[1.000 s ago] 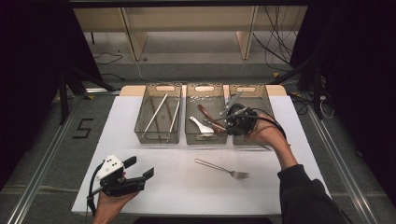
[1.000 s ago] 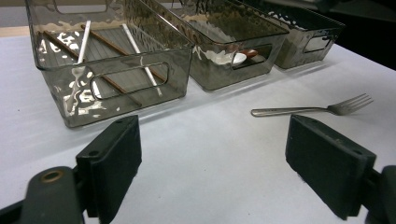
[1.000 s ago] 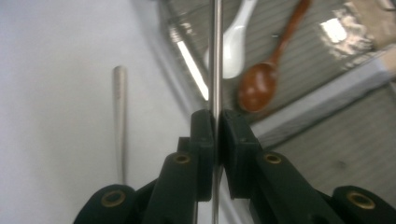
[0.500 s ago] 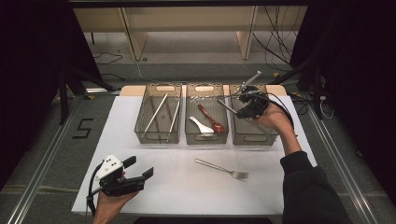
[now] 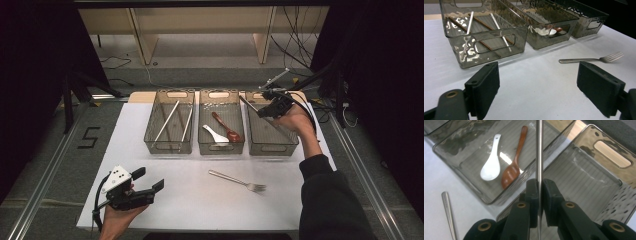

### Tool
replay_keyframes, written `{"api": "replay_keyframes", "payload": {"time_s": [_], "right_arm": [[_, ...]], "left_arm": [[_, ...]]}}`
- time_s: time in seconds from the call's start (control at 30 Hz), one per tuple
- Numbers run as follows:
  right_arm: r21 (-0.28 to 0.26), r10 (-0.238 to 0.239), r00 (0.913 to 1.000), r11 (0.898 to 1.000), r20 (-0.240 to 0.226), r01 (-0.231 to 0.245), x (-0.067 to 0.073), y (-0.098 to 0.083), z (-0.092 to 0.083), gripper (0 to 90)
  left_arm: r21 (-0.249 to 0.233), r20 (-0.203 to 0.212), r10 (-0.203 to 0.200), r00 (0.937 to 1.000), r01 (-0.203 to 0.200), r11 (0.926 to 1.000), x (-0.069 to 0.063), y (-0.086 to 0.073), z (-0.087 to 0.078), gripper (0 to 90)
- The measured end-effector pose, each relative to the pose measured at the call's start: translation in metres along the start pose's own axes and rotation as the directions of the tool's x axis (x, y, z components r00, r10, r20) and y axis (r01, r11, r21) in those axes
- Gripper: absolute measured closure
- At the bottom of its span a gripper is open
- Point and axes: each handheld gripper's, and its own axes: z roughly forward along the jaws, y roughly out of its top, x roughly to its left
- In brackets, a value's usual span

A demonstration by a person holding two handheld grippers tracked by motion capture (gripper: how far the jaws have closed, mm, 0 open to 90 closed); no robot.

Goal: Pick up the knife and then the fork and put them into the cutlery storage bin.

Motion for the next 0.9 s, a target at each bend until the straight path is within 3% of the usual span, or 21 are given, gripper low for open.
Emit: {"api": "replay_keyframes", "payload": {"time_s": [0.23,0.5,0.9], "right_arm": [[-0.006,0.062,0.9976,0.998,0.032,-0.062,-0.008,0.001,0.007,83.8],[-0.058,0.11,0.9904,0.993,0.084,-0.105,-0.018,0.001,0.01,83.8],[-0.055,0.146,0.9793,0.989,0.14,-0.14,-0.026,-0.004,0.022,83.7]], "left_arm": [[-0.002,0.0,0.0,1.0,0.0,1.0,0.0,0.0,0.0,18.1],[-0.005,0.0,-0.002,1.0,0.002,1.0,0.0,0.0,-0.001,18.1],[-0.005,0.001,0.0,1.0,0.0,1.0,0.0,0.0,-0.001,18.1]]}}
